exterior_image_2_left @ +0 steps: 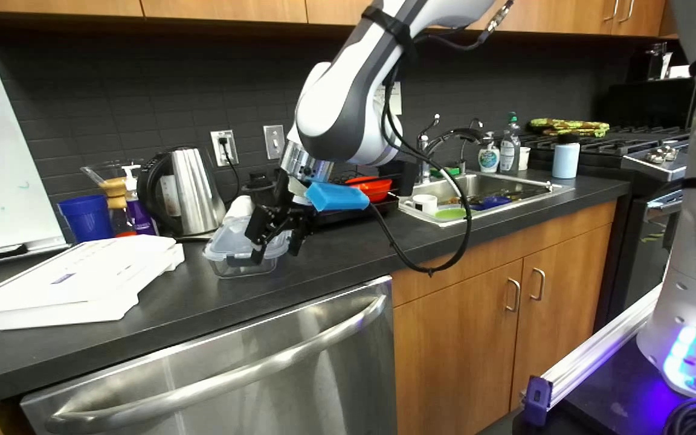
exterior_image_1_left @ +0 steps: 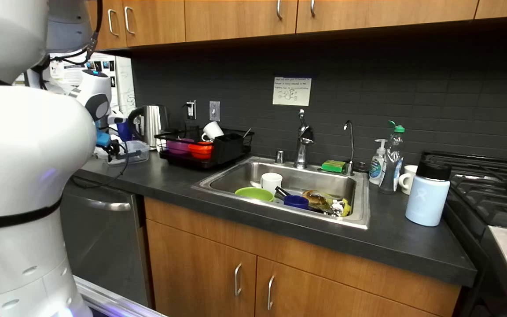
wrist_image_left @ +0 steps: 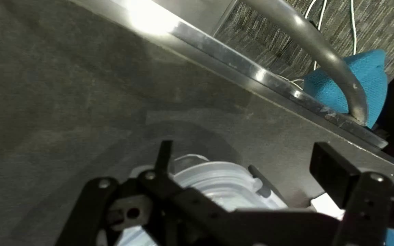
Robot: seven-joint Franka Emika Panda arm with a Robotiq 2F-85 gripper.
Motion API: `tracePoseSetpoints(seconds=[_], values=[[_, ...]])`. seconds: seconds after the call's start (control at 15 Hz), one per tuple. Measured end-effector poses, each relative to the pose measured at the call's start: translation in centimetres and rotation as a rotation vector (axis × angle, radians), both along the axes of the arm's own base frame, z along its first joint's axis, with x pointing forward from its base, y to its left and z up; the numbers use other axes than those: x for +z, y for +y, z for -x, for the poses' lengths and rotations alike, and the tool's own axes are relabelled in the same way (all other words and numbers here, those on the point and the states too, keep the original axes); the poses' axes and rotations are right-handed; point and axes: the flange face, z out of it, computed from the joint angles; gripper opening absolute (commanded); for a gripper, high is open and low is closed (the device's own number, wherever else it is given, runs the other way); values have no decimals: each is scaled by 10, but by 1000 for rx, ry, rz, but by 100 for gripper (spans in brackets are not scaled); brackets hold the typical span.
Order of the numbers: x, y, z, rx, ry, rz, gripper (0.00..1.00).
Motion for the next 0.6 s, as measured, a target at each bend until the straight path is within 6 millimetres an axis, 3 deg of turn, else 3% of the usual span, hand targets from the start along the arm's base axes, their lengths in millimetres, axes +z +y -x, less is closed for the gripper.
tracePoseSetpoints(seconds=[0.6], values=[[2, -14, -23, -47, -13, 4, 100]])
